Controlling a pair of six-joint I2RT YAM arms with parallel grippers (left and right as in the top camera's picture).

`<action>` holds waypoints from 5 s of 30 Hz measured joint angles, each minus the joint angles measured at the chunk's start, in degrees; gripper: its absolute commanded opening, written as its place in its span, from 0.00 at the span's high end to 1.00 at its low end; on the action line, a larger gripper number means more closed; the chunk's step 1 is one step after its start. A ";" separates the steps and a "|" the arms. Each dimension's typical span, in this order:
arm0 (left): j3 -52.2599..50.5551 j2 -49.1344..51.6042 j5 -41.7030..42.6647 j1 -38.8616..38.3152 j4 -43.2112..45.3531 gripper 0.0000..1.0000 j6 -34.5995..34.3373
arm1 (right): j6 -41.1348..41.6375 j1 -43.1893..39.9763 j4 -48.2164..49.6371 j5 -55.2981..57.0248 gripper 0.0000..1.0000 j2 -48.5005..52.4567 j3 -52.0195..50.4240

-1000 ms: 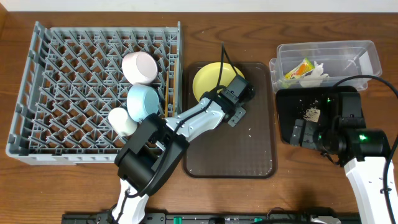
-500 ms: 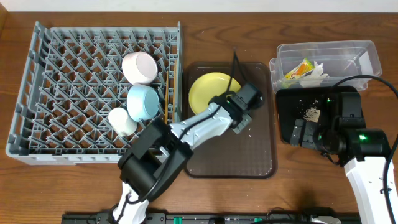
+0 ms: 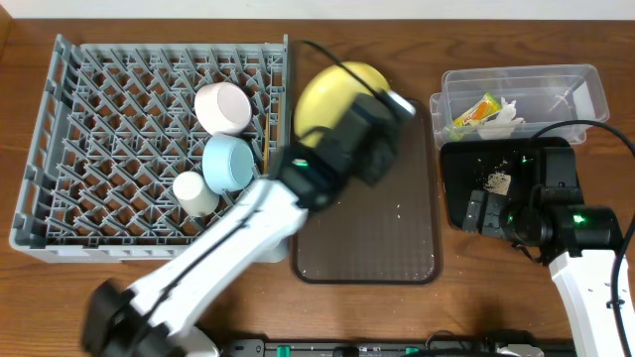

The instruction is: Sort waste into correct bins and load items into the dishwasher rack

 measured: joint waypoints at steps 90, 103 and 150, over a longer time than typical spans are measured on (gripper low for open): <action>-27.45 -62.20 5.22 42.07 -30.29 0.06 -5.31 | -0.48 0.02 10.95 0.20 0.01 -32.87 -7.93; -27.58 -68.96 5.22 42.07 -31.28 0.06 -5.31 | -0.48 0.02 10.49 1.31 0.01 -37.51 -8.35; -27.93 -68.96 5.22 42.07 -31.28 0.05 -5.31 | -3.04 0.02 59.71 1.95 0.01 -62.69 -53.20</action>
